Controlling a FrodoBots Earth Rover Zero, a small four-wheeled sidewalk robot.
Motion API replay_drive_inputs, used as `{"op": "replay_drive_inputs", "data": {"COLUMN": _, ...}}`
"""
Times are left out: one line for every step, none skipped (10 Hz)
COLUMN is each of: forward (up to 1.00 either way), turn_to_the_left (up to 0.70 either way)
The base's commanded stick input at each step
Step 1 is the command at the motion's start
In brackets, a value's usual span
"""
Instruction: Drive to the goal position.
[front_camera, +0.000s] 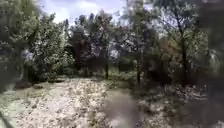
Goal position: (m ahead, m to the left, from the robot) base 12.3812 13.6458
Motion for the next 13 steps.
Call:
{"op": "replay_drive_inputs", "data": {"forward": 0.7, "turn_to_the_left": 0.0}}
{"op": "replay_drive_inputs", "data": {"forward": 0.7, "turn_to_the_left": 0.0}}
{"op": "replay_drive_inputs", "data": {"forward": 0.7, "turn_to_the_left": 0.0}}
{"op": "replay_drive_inputs", "data": {"forward": 0.7, "turn_to_the_left": 0.0}}
{"op": "replay_drive_inputs", "data": {"forward": 0.7, "turn_to_the_left": 0.0}}
{"op": "replay_drive_inputs", "data": {"forward": 0.7, "turn_to_the_left": 0.0}}
{"op": "replay_drive_inputs", "data": {"forward": 0.7, "turn_to_the_left": 0.0}}
{"op": "replay_drive_inputs", "data": {"forward": 0.7, "turn_to_the_left": 0.0}}
{"op": "replay_drive_inputs", "data": {"forward": 0.7, "turn_to_the_left": 0.04}}
{"op": "replay_drive_inputs", "data": {"forward": 0.7, "turn_to_the_left": 0.22}}
{"op": "replay_drive_inputs", "data": {"forward": 0.7, "turn_to_the_left": 0.27}}
{"op": "replay_drive_inputs", "data": {"forward": 0.7, "turn_to_the_left": 0.02}}
{"op": "replay_drive_inputs", "data": {"forward": 0.7, "turn_to_the_left": 0.0}}
